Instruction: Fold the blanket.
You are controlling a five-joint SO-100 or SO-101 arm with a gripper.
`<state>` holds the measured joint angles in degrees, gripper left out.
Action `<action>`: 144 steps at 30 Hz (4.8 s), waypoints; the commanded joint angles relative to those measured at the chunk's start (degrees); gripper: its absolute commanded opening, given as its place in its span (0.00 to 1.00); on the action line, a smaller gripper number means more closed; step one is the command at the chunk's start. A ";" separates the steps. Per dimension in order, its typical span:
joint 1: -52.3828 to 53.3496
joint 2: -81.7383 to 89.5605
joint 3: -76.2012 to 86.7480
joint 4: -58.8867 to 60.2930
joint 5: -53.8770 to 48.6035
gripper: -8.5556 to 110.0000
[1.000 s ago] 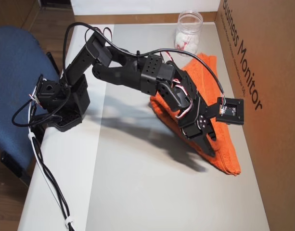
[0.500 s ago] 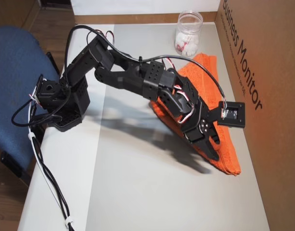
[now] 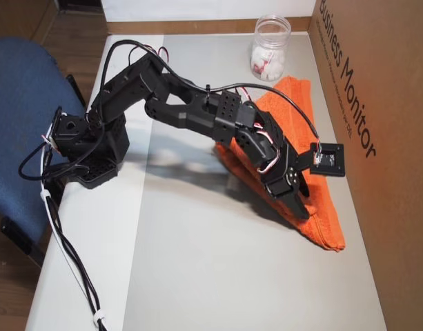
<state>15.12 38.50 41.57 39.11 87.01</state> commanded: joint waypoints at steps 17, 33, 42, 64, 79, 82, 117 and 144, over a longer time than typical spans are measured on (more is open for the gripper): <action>-3.43 1.41 7.03 -0.18 5.27 0.18; -3.78 1.85 7.12 0.09 4.31 0.07; -3.25 3.69 6.15 0.09 4.22 0.07; 0.79 24.08 17.14 10.63 4.13 0.07; 1.58 25.31 23.03 10.63 4.22 0.08; 1.58 24.96 24.08 10.63 4.31 0.08; 2.02 31.73 30.67 12.74 5.19 0.07; 6.68 31.46 14.33 -2.11 5.80 0.07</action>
<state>20.83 66.45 61.08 38.14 91.93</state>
